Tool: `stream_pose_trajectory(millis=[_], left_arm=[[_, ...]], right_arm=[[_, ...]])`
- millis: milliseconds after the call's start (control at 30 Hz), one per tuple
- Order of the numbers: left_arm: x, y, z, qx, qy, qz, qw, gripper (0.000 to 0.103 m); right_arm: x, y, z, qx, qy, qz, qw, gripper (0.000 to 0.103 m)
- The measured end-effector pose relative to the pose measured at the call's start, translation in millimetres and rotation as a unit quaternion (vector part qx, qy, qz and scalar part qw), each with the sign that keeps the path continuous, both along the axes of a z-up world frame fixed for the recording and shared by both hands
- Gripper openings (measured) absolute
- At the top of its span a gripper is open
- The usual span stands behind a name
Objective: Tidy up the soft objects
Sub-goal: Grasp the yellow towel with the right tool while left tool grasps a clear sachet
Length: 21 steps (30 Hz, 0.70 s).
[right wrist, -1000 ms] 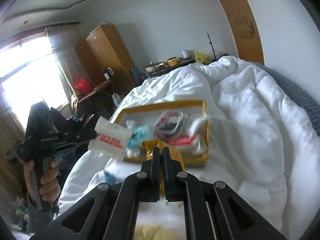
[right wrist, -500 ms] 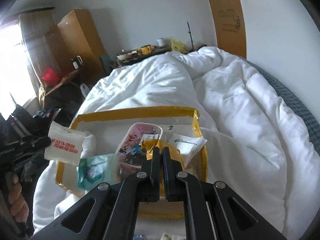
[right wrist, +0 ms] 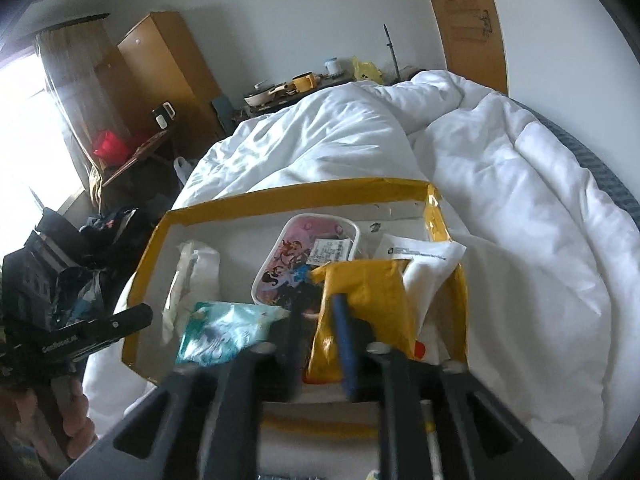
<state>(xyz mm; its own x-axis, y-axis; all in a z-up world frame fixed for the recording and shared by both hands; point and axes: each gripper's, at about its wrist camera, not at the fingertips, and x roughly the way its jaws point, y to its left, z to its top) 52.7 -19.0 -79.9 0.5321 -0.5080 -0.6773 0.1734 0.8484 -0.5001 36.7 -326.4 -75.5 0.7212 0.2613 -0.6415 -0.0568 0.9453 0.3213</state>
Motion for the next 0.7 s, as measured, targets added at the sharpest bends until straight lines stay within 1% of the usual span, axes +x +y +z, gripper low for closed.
stream_pose_trajectory(millis=[33, 67, 100, 167, 200, 267, 333, 367, 400, 467, 533, 600, 667, 700], left_arm=[[-2, 0, 2, -0.005, -0.003, -0.003, 1.0, 0.047], [-7, 1, 6, -0.014, -0.008, -0.007, 0.9998, 0.065], [-12, 2, 10, -0.018, -0.014, -0.006, 0.9997, 0.068], [-28, 3, 24, -0.022, -0.041, -0.009, 0.9989, 0.069], [-41, 2, 35, -0.021, -0.058, -0.02, 0.9979, 0.069], [-64, -3, 50, -0.015, -0.076, -0.039, 0.9962, 0.07], [-99, -15, 64, 0.001, -0.101, -0.064, 0.9928, 0.072], [-115, -20, 68, 0.01, -0.11, -0.072, 0.9913, 0.076], [-132, -26, 70, 0.013, -0.119, -0.082, 0.9894, 0.077], [-164, -40, 68, 0.004, -0.12, -0.122, 0.9853, 0.077], [-185, -56, 63, 0.003, -0.111, -0.161, 0.9807, 0.077], [-200, -69, 60, 0.006, -0.103, -0.187, 0.9768, 0.077], [-209, -76, 59, 0.024, -0.102, -0.189, 0.9765, 0.077], [-213, -77, 59, 0.029, -0.105, -0.186, 0.9765, 0.077]], right_arm=[[-4, -2, 3, 0.01, 0.0, 0.003, 1.0, 0.049], [-9, -5, 7, 0.023, -0.004, 0.006, 1.0, 0.052], [-14, -7, 11, 0.029, -0.007, 0.009, 1.0, 0.052], [-30, -11, 21, 0.039, -0.008, 0.016, 0.999, 0.052], [-41, -13, 26, 0.045, -0.008, 0.024, 0.999, 0.052], [-77, -13, 34, 0.051, -0.01, 0.046, 0.998, 0.053], [-121, -11, 35, 0.039, -0.018, 0.062, 0.997, 0.062], [-141, -10, 32, 0.031, -0.022, 0.068, 0.997, 0.065], [-157, -8, 30, 0.024, -0.025, 0.075, 0.997, 0.067], [-186, -5, 22, -0.001, -0.019, 0.093, 0.996, 0.067], [-203, -10, 16, -0.007, -0.012, 0.084, 0.996, 0.067], [-215, -20, 13, -0.002, -0.014, 0.06, 0.998, 0.067], [-222, -34, 4, 0.022, -0.004, 0.034, 0.999, 0.068], [-225, -41, -5, 0.04, 0.013, 0.025, 0.999, 0.068]])
